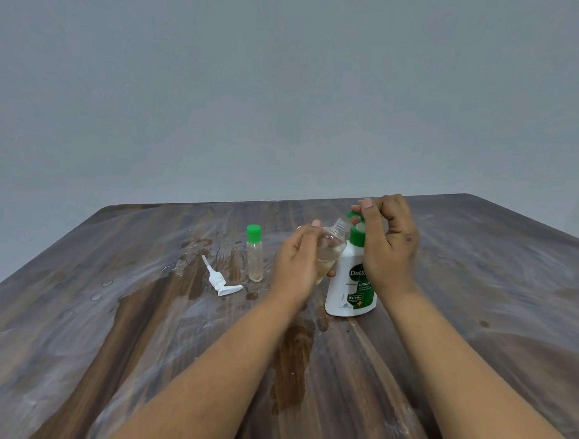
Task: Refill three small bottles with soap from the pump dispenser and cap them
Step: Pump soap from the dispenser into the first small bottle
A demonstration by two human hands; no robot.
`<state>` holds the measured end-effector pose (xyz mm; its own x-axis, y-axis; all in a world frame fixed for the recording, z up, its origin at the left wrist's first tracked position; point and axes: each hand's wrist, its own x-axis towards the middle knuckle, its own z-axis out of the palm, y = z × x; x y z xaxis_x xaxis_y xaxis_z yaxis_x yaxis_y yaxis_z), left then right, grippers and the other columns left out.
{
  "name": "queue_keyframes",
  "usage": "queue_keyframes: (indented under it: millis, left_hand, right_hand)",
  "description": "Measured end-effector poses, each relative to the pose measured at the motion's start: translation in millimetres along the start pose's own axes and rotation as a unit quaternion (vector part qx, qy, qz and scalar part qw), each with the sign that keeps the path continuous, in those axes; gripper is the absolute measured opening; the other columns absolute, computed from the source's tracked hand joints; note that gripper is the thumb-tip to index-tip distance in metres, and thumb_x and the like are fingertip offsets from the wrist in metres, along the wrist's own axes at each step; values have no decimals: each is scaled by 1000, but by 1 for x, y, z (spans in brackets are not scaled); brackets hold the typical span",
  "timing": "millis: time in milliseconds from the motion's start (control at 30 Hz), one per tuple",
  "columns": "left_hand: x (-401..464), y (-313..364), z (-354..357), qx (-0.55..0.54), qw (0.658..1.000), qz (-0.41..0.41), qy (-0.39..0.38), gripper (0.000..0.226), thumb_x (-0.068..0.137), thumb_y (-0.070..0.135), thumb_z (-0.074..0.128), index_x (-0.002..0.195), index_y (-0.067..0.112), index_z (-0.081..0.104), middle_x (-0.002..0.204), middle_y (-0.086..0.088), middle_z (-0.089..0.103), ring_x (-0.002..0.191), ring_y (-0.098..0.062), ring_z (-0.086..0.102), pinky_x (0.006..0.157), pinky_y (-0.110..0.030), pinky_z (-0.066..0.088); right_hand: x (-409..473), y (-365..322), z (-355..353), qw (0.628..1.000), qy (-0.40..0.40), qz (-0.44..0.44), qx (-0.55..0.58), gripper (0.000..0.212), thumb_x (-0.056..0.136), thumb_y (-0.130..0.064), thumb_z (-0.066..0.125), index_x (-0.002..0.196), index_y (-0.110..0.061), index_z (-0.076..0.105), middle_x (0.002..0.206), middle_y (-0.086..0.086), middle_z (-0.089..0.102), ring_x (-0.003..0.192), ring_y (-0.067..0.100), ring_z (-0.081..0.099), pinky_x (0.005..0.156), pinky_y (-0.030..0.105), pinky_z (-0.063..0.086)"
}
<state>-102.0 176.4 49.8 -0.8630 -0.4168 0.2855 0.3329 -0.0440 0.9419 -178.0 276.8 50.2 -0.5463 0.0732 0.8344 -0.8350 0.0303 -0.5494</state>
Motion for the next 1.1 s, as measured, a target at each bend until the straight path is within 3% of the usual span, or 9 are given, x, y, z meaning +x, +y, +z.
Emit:
queue_keyframes:
  millis: [200,400,600,800,867,1000,1100]
  left_hand:
    - [1,-1,1,-12,1000,-14,0,34,104,26,42,92,3,64,82,-7,68,59,-15,59,45,-20,48]
    - [1,0,1,-4,1000,-14,-2,34,104,27,42,95,2,64,87,-12,66,62,-18,58,46,-20,49]
    - [-1,2,0,-3,1000,-13,1,34,104,28,42,89,7,64,80,-5,67,56,-13,60,45,-19,47]
    - [-2,3,1,-6,1000,-12,3,34,104,28,42,82,11,62,75,-4,64,56,-16,57,43,-17,45]
    - [-2,3,1,-11,1000,-12,0,33,104,28,42,85,9,62,74,-2,65,54,-12,59,44,-18,47]
    - [-1,2,1,-7,1000,-15,-3,33,104,28,42,90,7,63,76,-4,66,53,-12,59,44,-19,47]
    - [0,1,0,-3,1000,-13,-1,33,104,28,41,89,8,62,78,-5,67,53,-12,59,45,-19,47]
  right_hand:
    - [1,0,1,1000,0,5,-6,24,96,-24,53,76,-17,65,76,1,54,75,2,52,69,15,41]
    - [0,0,2,1000,2,4,-20,25,94,-15,56,71,-8,64,73,6,52,70,7,50,63,22,41]
    - [-2,-2,2,1000,19,5,9,24,98,-19,51,80,-15,66,79,14,58,77,2,52,70,13,40]
    - [1,-3,2,1000,5,22,-3,23,92,-15,57,71,-13,66,72,9,54,70,4,51,65,16,40]
    - [2,-2,1,1000,2,28,-1,23,91,-13,57,69,-11,65,71,11,54,69,10,51,64,17,40]
    - [0,-2,1,1000,8,14,1,23,96,-18,55,76,-15,66,75,12,55,74,1,50,69,11,39]
    - [-1,-3,2,999,16,24,19,26,100,-23,51,79,-21,66,80,11,58,79,8,56,73,20,44]
